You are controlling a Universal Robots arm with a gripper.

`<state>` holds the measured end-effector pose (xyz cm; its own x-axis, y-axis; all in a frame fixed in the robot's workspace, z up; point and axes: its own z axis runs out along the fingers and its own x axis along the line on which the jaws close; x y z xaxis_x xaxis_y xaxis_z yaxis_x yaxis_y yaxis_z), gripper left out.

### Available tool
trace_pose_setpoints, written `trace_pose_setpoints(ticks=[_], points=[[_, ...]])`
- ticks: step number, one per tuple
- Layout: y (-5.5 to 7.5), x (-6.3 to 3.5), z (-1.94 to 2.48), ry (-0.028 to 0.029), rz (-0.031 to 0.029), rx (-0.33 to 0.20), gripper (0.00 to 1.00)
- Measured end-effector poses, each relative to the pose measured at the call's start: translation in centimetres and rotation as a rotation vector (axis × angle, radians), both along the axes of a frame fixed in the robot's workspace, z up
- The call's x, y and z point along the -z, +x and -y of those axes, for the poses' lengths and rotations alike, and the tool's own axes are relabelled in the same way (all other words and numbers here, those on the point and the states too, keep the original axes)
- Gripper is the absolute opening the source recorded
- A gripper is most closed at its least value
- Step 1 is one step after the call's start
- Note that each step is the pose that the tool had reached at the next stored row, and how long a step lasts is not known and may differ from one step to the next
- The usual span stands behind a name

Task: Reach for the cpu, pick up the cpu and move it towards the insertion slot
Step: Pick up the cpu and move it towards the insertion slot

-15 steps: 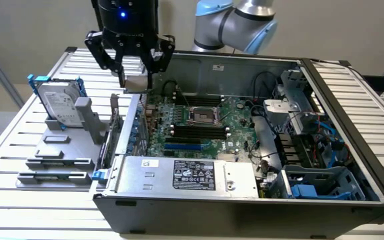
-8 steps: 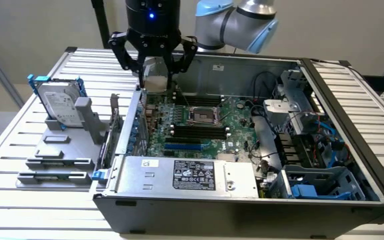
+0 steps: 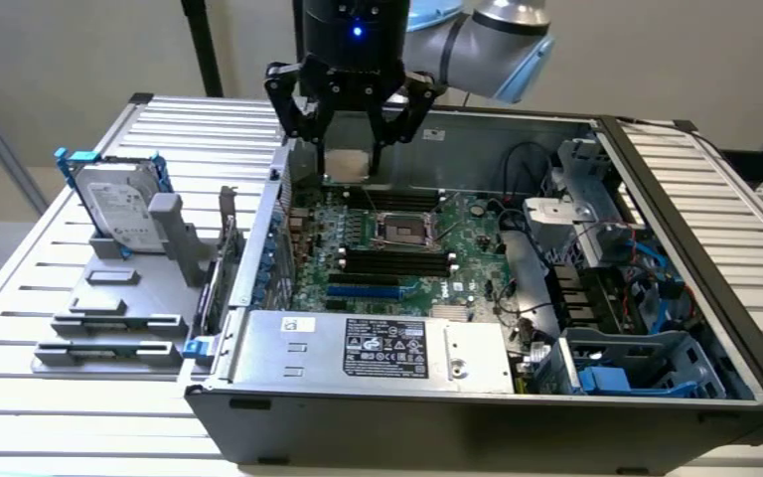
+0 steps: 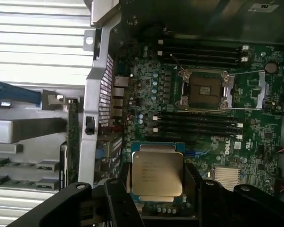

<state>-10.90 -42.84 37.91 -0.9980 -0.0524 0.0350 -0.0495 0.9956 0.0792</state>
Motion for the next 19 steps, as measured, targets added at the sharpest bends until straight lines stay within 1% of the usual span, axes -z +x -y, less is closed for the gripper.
trace_pose_setpoints(ticks=[3, 7, 11, 17, 19], points=[[1.0, 0.01, -0.50, -0.0001, 0.0000, 0.000, 0.54], [2.0, 0.06, -1.56, 0.0000, 0.0000, 0.000, 0.54], [2.9, 0.16, -2.91, -0.0001, 0.0000, 0.000, 0.54], [4.0, 0.45, -5.11, -0.0008, 0.0000, 0.000, 0.54], [4.4, 0.62, -5.74, -0.0011, 0.0000, 0.000, 0.54]])
